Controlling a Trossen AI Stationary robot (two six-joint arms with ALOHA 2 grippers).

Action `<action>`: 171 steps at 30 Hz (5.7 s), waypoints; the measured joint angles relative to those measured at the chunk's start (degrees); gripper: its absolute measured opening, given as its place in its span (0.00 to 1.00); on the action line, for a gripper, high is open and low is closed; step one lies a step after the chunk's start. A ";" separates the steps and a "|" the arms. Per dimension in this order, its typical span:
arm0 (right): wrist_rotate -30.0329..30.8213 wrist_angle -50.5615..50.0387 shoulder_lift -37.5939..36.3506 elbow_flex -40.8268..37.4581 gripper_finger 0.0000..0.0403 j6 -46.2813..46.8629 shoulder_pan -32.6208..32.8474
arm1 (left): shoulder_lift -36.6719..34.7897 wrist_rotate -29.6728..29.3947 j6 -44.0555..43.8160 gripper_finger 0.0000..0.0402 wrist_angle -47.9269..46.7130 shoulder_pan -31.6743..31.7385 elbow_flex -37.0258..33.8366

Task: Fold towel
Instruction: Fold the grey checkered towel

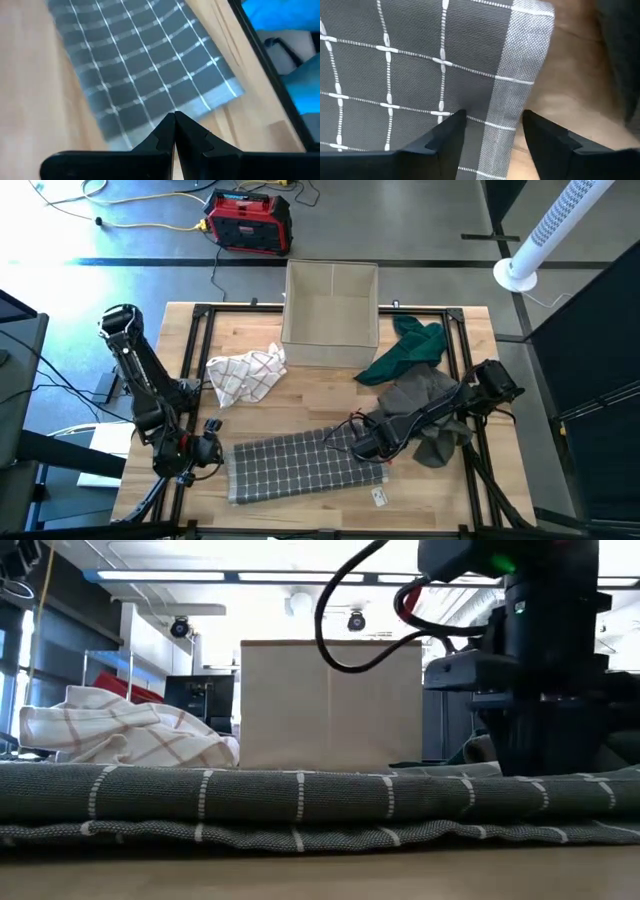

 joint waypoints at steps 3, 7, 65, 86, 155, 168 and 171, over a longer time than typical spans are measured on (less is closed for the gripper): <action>0.00 0.42 0.08 0.02 0.19 -0.40 0.30 | 0.46 0.94 -7.27 0.00 3.63 -2.54 -4.09; 0.25 -0.44 -0.89 -0.17 0.04 -1.31 0.75 | 2.74 0.99 -15.09 0.00 12.54 -4.57 -9.77; -3.16 23.61 28.54 53.94 0.12 -34.74 -9.20 | 25.66 -11.75 8.15 0.00 43.11 15.15 -13.56; 6.98 -6.68 25.08 64.48 0.32 -36.54 -3.25 | 15.21 -11.13 -2.76 0.00 20.24 11.20 -5.37; 12.41 16.19 13.60 18.92 0.00 -17.81 8.86 | 24.55 -8.77 16.09 0.00 32.77 19.28 -5.89; 16.70 17.62 11.16 23.67 0.00 -38.70 1.86 | 25.98 -7.29 20.34 0.00 40.72 21.71 -5.86; 15.14 19.77 11.23 21.95 0.00 -42.06 -0.64 | 26.99 -6.20 21.67 0.00 43.02 22.18 -5.85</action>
